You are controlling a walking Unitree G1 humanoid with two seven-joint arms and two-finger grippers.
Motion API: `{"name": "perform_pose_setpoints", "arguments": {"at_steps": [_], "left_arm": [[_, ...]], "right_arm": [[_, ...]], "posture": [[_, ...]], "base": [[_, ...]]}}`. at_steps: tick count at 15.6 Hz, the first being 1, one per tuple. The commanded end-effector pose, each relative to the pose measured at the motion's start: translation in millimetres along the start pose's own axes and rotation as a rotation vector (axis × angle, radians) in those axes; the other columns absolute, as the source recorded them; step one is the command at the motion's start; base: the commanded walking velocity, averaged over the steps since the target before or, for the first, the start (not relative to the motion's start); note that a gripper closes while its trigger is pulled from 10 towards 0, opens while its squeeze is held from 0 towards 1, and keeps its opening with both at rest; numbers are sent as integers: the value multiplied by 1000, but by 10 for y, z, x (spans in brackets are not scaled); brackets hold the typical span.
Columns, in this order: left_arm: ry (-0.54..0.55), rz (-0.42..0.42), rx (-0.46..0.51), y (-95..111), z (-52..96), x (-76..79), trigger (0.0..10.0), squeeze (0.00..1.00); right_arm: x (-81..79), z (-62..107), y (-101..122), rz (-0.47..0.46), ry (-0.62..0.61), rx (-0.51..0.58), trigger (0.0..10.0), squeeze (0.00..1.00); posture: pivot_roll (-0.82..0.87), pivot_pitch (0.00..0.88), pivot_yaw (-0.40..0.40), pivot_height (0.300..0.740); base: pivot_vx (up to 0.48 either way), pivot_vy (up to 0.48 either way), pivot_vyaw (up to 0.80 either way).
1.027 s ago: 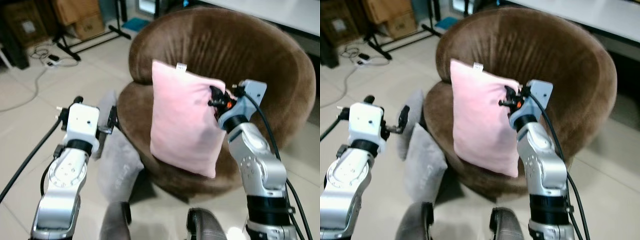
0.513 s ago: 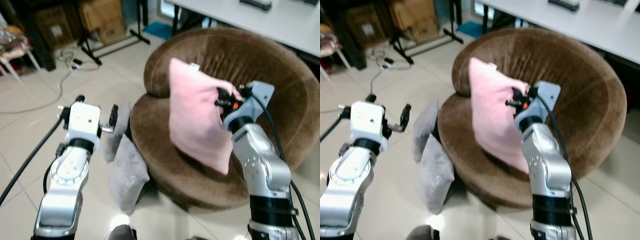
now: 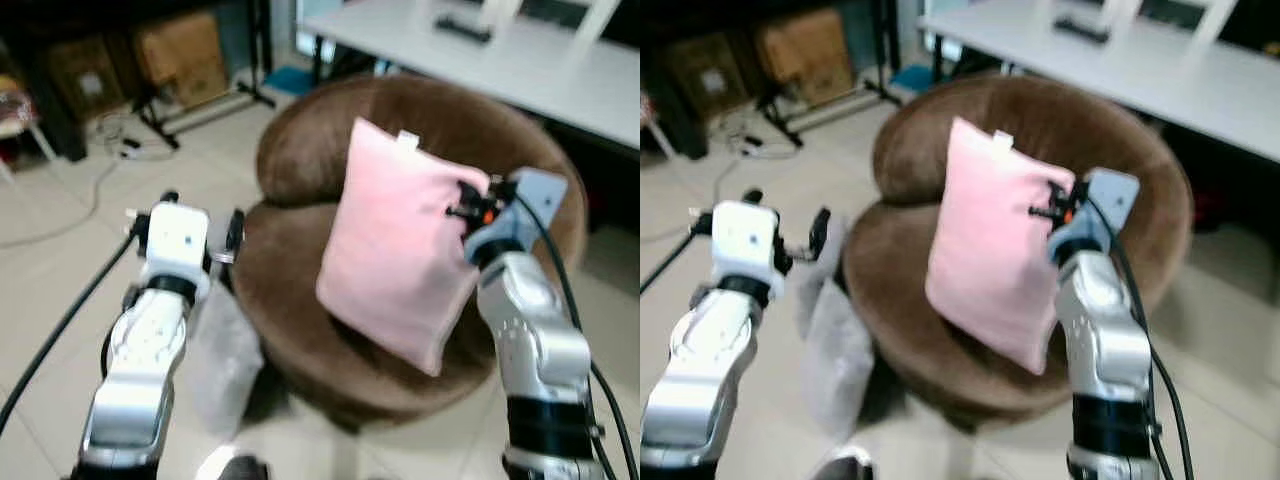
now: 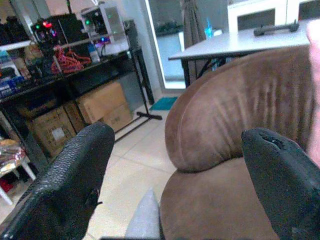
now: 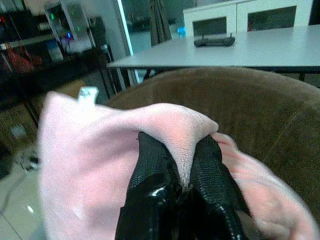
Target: Move the pillow to the sofa from floor
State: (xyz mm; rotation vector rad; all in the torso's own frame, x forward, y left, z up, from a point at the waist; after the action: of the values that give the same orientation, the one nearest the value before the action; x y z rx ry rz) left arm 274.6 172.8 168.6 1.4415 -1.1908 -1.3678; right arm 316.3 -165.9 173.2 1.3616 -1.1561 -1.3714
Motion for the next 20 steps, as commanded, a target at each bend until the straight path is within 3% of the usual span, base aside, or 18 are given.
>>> {"name": "perform_pose_setpoints", "arguments": {"at_steps": [1,4,9,14,20], "left_arm": [[16,-15,-8,-19,12,-53,10000,0],[23,-1,9,4,21,-58,10000,0],[23,30,15,22,32,-100,10000,0],[12,36,16,24,49,-86,10000,0],[13,38,15,17,61,-95,10000,0]], "right_arm": [[-104,0,154,10,24,80,10000,0],[-149,-5,184,66,28,100,10000,0],[-309,36,140,63,112,95,10000,0],[-397,46,119,119,144,94,10000,0],[-433,37,115,93,147,94,10000,0]], "posture": [[98,0,-31,740],[102,0,-31,740],[116,0,-33,740],[116,0,-31,740],[121,0,-38,740]], "base": [[0,-480,0],[0,-307,0],[0,0,0],[287,0,573],[301,0,0]]}}
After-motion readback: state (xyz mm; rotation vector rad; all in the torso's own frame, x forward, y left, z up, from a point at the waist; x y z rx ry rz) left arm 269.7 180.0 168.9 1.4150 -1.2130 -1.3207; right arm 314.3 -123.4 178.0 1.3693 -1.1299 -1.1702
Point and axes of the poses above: a point about 5 cm out from each wrist's last joint towards the gripper, its own z axis pointing back from the gripper into the wrist, its own y axis along the axis of the wrist's last joint, x = y × z, the point moved 1 cm from there along -z, pointing out of the wrist towards the gripper, and after that the axes turned 3 degrees about z, right-handed, at the moved point
